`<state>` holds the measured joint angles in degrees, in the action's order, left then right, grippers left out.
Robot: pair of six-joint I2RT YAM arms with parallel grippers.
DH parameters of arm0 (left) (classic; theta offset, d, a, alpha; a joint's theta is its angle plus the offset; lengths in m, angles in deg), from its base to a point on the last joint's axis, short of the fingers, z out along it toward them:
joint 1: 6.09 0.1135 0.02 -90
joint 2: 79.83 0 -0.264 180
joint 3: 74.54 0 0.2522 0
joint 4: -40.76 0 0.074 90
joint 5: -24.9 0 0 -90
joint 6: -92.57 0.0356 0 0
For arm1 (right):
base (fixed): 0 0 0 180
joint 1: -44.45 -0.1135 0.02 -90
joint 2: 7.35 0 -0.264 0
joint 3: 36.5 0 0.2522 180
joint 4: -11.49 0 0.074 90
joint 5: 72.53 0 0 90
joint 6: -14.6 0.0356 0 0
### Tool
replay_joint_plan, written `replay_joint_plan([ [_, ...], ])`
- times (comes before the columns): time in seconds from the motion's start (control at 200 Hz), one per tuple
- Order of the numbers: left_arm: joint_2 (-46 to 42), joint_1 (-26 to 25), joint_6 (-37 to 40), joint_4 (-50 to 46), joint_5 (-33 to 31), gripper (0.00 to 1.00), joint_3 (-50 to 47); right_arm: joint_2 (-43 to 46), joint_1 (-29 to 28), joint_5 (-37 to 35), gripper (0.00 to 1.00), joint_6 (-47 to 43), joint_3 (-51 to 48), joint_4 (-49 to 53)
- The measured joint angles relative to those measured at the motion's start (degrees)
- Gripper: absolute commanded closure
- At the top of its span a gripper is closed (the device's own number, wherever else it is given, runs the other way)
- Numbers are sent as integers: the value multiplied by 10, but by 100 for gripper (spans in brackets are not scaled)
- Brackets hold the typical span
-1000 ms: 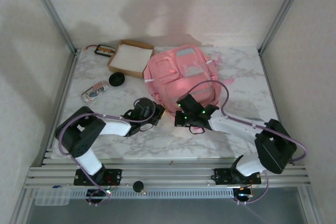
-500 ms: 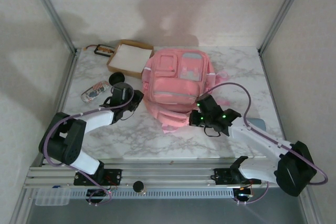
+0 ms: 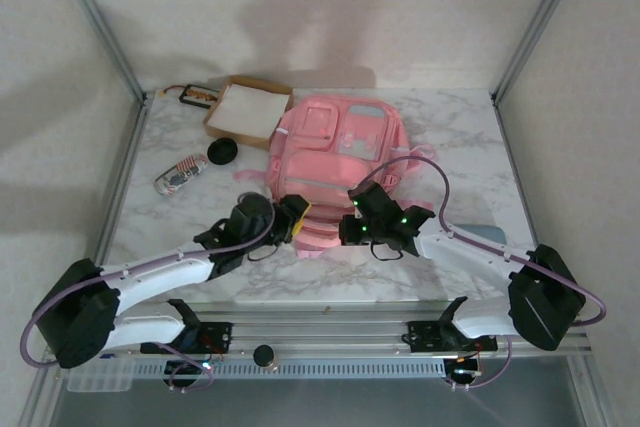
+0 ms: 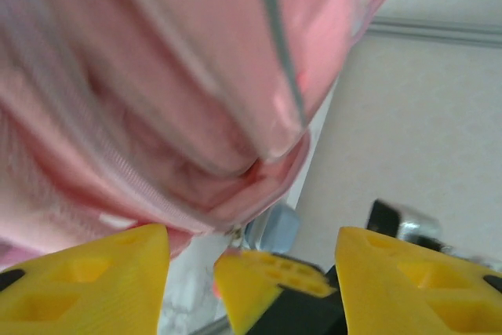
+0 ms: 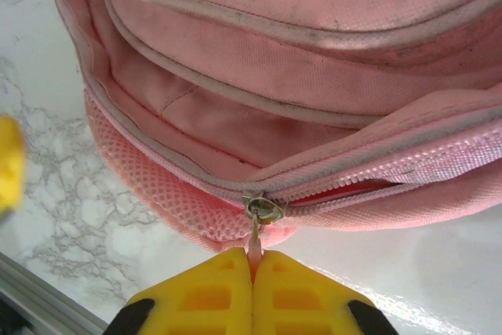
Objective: Pack the student bag
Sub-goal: Zip the student bag at the center of the table.
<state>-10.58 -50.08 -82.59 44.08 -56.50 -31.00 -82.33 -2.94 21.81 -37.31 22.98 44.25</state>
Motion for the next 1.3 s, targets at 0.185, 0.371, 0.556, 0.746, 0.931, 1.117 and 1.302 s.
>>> replay_joint_plan([
  [0.185, 53, -35, -73, 1, -27, 58, 8, -3, 0, 1, 100, -2, 0, -10],
  [0.371, 112, -59, -108, -2, -50, 64, 47, -9, 0, 5, 100, -10, -4, -28],
  [0.556, 162, -76, -142, 17, -54, 73, 72, -10, 0, 5, 100, -13, -11, -39],
  [0.746, 200, -77, -162, 17, -68, 87, 92, -15, 0, 2, 100, -15, -14, -40],
  [0.931, 205, -77, -165, 14, -87, 100, 95, -16, 0, -8, 100, -27, -15, -31],
  [1.117, 170, -72, -150, -16, -106, 100, 83, -10, 2, -63, 100, -41, -15, 10],
  [1.302, 75, -29, -110, -79, -139, 100, 42, 16, 55, -97, 100, -61, -15, 31],
])
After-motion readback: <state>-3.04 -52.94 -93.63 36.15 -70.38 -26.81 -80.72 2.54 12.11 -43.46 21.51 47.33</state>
